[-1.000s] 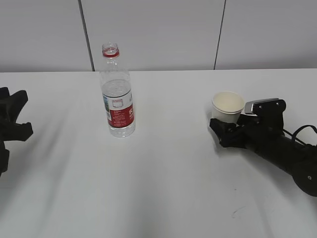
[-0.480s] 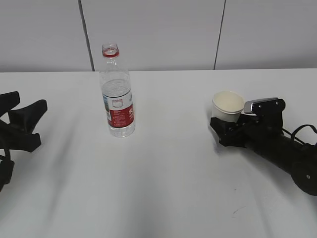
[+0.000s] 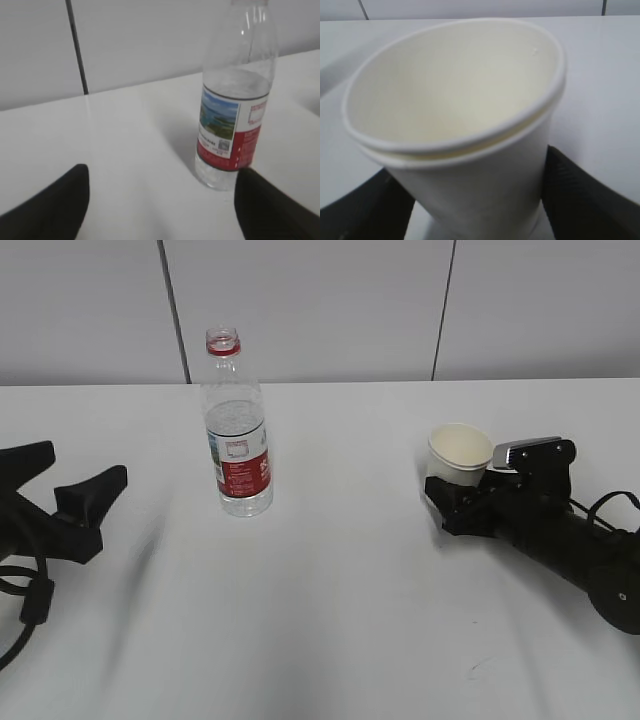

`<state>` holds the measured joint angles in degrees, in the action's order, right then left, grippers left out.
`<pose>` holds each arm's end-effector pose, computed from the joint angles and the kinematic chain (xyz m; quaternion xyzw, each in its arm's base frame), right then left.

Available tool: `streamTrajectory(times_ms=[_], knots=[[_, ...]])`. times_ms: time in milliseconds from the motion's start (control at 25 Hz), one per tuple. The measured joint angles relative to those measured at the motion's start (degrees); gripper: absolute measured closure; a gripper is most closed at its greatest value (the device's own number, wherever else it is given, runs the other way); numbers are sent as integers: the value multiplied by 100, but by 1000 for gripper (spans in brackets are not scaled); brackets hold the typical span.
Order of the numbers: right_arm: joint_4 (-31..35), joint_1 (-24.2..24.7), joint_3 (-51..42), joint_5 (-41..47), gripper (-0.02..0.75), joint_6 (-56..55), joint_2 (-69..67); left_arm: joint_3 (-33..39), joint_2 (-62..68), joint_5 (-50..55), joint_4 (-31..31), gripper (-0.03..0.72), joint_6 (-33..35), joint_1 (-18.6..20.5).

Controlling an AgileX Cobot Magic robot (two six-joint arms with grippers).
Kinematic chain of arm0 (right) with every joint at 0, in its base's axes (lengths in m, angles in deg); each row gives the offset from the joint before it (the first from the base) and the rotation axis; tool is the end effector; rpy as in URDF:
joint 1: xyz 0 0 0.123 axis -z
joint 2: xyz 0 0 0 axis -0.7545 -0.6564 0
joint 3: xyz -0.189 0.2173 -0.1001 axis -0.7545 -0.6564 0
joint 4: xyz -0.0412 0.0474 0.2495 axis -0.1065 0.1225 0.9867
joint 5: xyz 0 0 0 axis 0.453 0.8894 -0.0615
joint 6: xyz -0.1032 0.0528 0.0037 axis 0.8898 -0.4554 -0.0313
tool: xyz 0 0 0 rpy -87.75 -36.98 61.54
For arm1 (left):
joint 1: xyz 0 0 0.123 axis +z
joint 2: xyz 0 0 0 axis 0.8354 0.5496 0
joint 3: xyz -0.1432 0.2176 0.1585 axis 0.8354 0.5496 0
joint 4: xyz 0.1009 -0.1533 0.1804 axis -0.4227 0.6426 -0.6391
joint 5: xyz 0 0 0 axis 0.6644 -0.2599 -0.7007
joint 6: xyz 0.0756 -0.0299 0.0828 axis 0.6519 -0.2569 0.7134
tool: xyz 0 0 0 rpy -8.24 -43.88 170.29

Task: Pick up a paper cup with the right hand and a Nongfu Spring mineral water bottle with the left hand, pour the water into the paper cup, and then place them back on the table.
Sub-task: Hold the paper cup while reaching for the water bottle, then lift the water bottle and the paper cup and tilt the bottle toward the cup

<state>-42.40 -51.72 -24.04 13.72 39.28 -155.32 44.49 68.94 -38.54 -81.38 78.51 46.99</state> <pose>0.3893 0.0552 0.0558 -0.1038 0.7853 0.1495 0.5918 0.2493 -0.0714 0.1638 0.1675 0.7442 -0.1276 0.6339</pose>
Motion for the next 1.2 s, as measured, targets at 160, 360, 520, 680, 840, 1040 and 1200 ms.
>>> streamTrajectory(times_ms=[160, 360, 520, 680, 840, 1040, 1200], knots=[[0, 0, 0, 0, 187, 0, 0, -293, 643, 0, -185, 141, -2, 0], [0, 0, 0, 0, 187, 0, 0, -819, 1124, -10, -514, 140, -92, -65], [-19, 0, 0, 0, 187, 0, 0, -1280, 1417, -45, -514, 140, -286, -349], [-19, 0, 0, 0, 187, 0, 0, -1711, 1806, -40, -472, 140, -319, -711], [-19, 0, 0, 0, 187, 0, 0, -2042, 2150, -40, -207, 140, -321, -927], [-32, 0, 0, -4, 187, 0, 0, -2365, 2432, -40, -71, 140, -332, -1003], [-32, 0, 0, -4, 187, 0, 0, -2649, 2640, -40, -11, 140, -438, -1030]])
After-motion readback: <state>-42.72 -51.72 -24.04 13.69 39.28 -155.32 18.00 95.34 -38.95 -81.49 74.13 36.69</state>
